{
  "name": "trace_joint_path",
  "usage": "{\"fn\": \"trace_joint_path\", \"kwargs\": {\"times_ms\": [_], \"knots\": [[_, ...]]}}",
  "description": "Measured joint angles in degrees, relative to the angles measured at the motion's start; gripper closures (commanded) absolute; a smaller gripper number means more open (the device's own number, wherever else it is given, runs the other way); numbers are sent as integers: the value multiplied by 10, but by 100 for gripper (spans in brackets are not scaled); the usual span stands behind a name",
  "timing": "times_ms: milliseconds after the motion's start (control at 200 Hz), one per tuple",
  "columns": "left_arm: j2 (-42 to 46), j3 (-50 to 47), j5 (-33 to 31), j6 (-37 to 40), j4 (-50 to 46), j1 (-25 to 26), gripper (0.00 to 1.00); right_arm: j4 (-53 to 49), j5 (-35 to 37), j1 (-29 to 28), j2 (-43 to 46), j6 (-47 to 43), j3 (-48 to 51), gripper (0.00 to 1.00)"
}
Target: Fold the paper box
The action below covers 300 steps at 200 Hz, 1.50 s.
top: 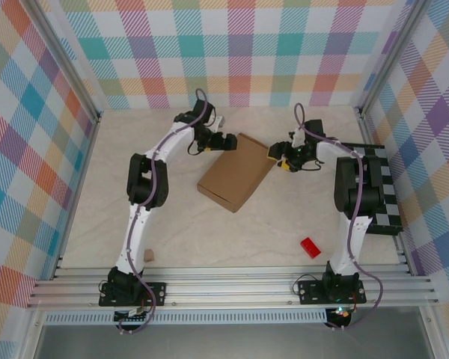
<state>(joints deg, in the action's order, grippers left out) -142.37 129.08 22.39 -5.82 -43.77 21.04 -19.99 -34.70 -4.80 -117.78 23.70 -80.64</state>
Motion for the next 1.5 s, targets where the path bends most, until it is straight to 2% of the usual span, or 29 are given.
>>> {"fn": "trace_joint_path", "kwargs": {"times_ms": [360,725,1080,1500], "knots": [[-17,45,38,-10,25,8,1,10,-12,0,-32,-2,-33,31],[-88,126,44,-10,19,26,1,8,-14,0,-48,-20,-52,31],[-97,130,48,-10,19,48,3,25,-24,1,-64,-19,-54,31],[-113,150,35,-10,18,48,4,102,-12,-23,-81,25,-51,32]]}}
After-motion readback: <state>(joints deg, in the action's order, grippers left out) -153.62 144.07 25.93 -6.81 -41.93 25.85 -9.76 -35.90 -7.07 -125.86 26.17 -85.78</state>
